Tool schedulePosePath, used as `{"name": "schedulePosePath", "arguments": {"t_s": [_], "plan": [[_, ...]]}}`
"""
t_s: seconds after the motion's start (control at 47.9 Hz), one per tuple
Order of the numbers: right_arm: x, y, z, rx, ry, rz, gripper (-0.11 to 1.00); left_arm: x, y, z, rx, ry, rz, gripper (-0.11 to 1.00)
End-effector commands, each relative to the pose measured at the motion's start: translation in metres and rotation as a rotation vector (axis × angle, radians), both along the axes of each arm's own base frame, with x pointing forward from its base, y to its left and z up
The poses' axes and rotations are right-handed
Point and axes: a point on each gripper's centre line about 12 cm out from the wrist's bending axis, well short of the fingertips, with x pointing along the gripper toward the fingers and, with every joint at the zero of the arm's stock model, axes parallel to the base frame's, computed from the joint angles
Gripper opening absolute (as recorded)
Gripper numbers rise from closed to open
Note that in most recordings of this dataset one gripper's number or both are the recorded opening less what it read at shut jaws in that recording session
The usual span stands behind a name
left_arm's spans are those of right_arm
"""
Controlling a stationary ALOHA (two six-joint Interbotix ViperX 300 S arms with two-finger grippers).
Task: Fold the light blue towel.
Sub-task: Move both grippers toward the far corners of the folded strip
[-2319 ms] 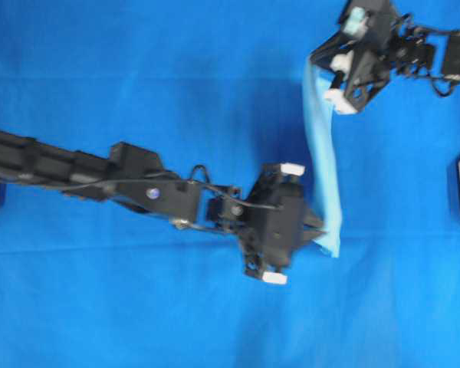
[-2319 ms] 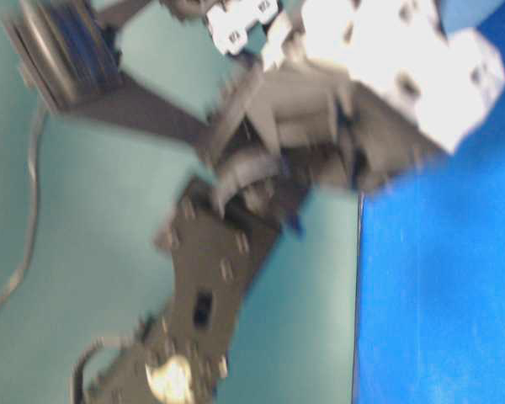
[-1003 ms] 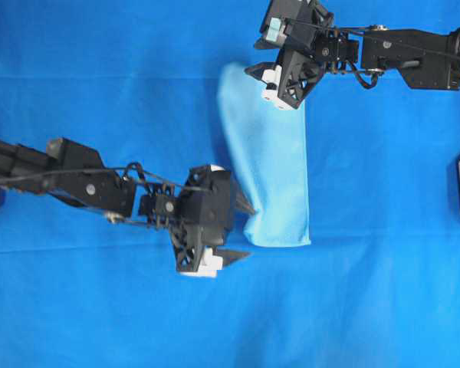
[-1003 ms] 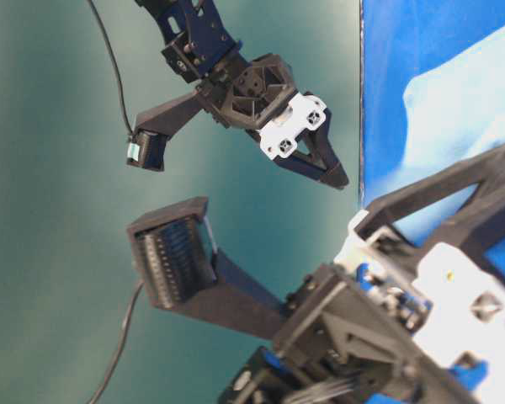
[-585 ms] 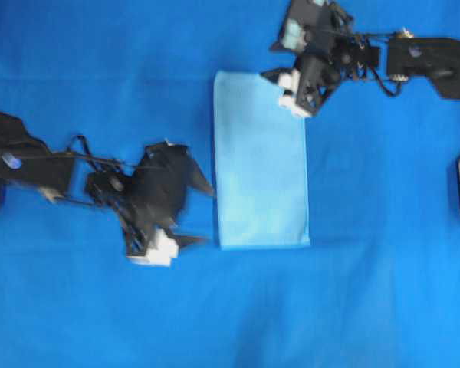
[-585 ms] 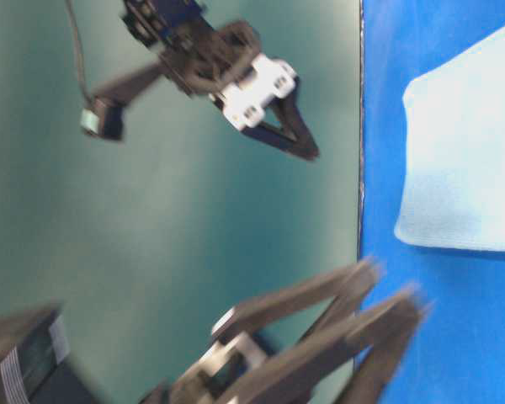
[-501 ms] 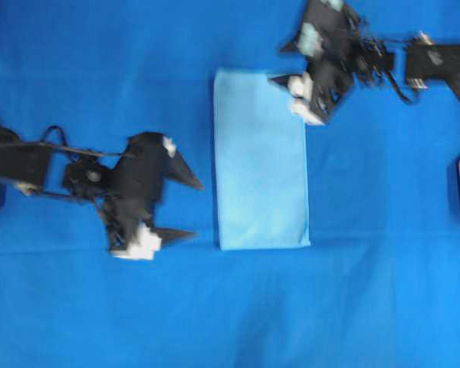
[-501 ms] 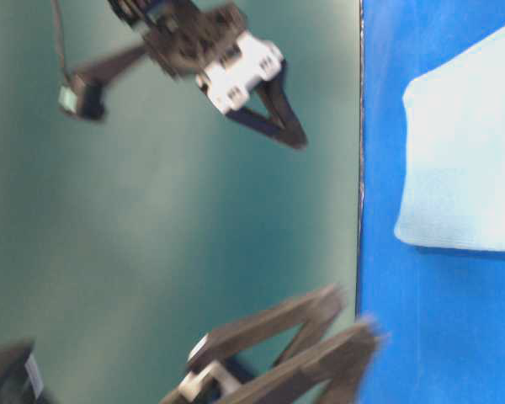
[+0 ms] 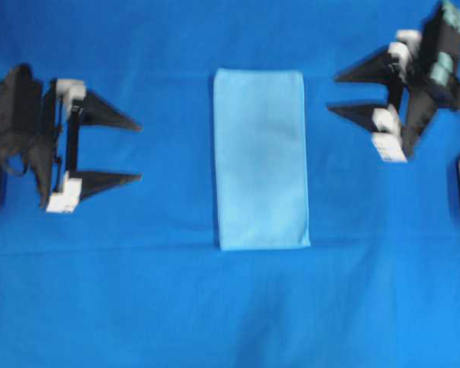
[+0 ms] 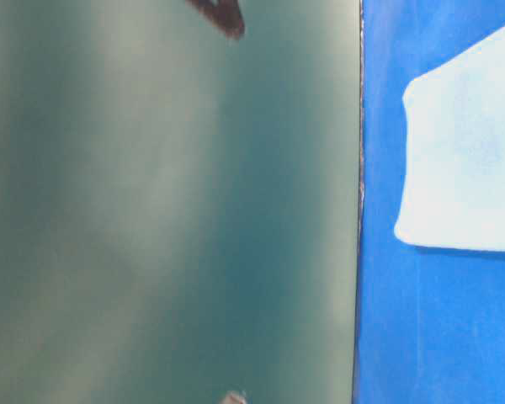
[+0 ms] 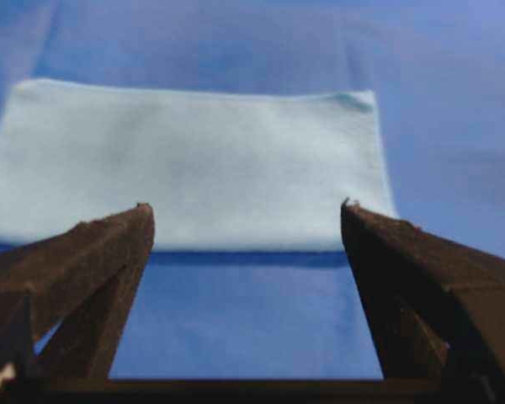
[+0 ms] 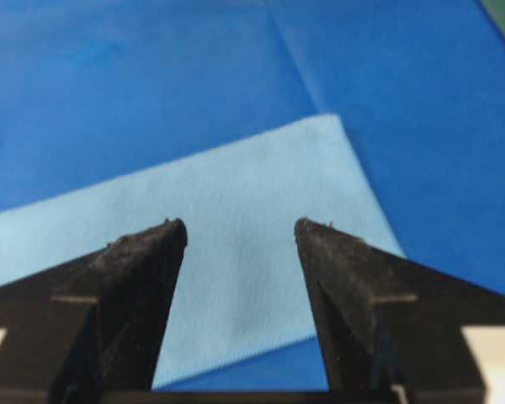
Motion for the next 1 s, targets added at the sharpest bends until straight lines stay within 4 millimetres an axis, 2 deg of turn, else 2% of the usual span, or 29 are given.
{"name": "schedulePosePath", "arguments": {"t_s": [0.0,0.125,0.251,0.648,0.856,0.982], "plan": [[-0.011,0.006,-0.001,0.013,-0.049,0.015,0.59,-0.007,0.004,0.0,0.004,-0.032,0.015,0.85],[-0.023,0.013,-0.011,0.045,-0.085,0.03,0.59,-0.015,0.005,-0.008,0.0,-0.041,0.025,0.85],[-0.027,0.016,-0.017,0.071,-0.103,0.033,0.59,-0.014,0.006,-0.01,-0.001,-0.035,0.026,0.85],[-0.026,0.014,-0.016,0.069,-0.104,0.027,0.59,-0.011,0.006,-0.01,-0.001,-0.034,0.027,0.85],[-0.024,0.007,-0.013,0.066,-0.111,0.002,0.59,-0.008,0.013,-0.009,0.0,-0.04,0.053,0.85],[-0.017,-0.006,-0.013,0.068,-0.093,-0.042,0.59,0.008,0.022,-0.011,0.002,-0.041,0.083,0.85]]}}
